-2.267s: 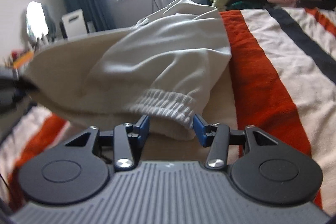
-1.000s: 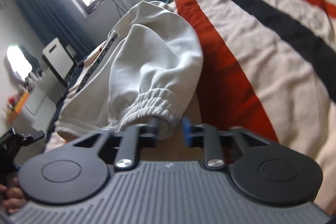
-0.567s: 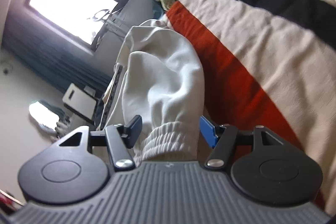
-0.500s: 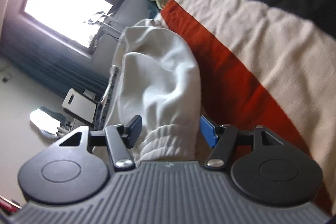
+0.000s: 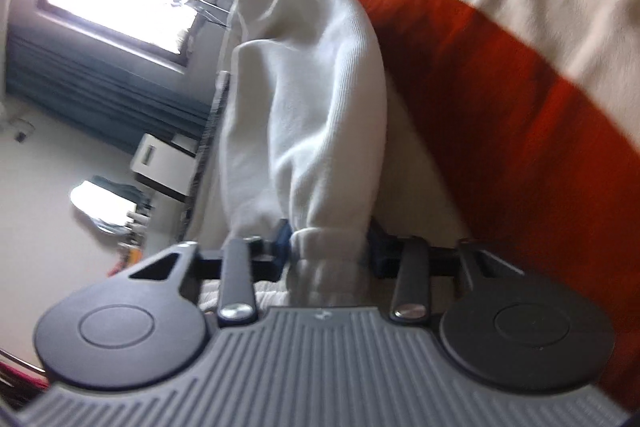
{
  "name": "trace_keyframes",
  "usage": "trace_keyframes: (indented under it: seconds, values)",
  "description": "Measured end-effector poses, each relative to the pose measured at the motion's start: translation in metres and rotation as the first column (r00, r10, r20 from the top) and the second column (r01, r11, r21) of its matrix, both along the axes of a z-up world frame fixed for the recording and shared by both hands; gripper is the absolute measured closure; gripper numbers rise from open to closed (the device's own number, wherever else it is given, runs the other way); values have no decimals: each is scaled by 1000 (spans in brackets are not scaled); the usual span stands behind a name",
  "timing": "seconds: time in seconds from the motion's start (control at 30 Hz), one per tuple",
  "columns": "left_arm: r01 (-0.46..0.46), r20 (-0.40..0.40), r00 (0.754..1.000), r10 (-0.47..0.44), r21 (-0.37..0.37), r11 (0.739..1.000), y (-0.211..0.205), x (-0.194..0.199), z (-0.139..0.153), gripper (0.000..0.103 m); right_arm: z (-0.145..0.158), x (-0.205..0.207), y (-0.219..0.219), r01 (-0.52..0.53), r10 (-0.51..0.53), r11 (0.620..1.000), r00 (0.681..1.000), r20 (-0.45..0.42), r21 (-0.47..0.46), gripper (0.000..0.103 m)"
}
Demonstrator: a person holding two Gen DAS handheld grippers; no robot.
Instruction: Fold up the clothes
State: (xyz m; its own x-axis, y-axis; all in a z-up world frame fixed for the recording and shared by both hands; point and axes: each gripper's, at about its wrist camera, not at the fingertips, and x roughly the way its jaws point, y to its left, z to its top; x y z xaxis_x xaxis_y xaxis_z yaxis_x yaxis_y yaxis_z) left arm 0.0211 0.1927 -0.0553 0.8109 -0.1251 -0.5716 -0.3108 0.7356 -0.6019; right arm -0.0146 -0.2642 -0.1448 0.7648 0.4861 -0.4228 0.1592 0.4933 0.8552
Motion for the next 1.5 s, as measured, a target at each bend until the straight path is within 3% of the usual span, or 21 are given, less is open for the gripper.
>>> trace_keyframes:
  seconds: [0.23,0.47,0.6,0.67,0.77,0.9,1.03,1.13,1.2,1.3,1.4,1.5]
  values:
    - [-60,82,995,58,20,998,68,24,74,91,33,-17,96,-107,105,994,991,85,22,81]
    - [-147,111,986,127,198,969,175,67,148,91,58,31,250,-326,310,941,937,159,93,81]
    - [-218,70,976,206,302,928,234,105,146,91,53,77,323,-413,390,900,906,161,142,81]
    - [-239,26,969,245,334,912,261,130,131,91,45,97,353,-446,425,879,894,144,169,81]
    - [-243,-53,960,277,343,907,287,163,97,91,25,125,387,-476,468,859,879,84,190,81]
    - [-203,-133,956,262,347,916,300,196,52,90,1,142,400,-483,491,848,871,20,217,80]
    - [-181,-162,955,249,347,920,304,198,40,89,0,147,404,-497,512,833,859,1,244,73]
    - [-148,-148,966,212,351,924,298,187,48,84,10,144,405,-522,542,814,840,-10,256,51]
    - [-129,-149,970,192,356,926,286,175,57,72,15,136,405,-538,558,803,830,-7,256,16]
    - [-108,-133,977,169,373,922,267,153,76,47,33,115,400,-581,590,786,807,23,210,15]
    - [-85,-96,987,132,388,918,241,126,97,29,54,92,389,-622,622,770,781,54,139,15]
    - [-62,-68,993,97,402,914,208,98,117,28,84,66,363,-642,637,767,764,102,16,15]
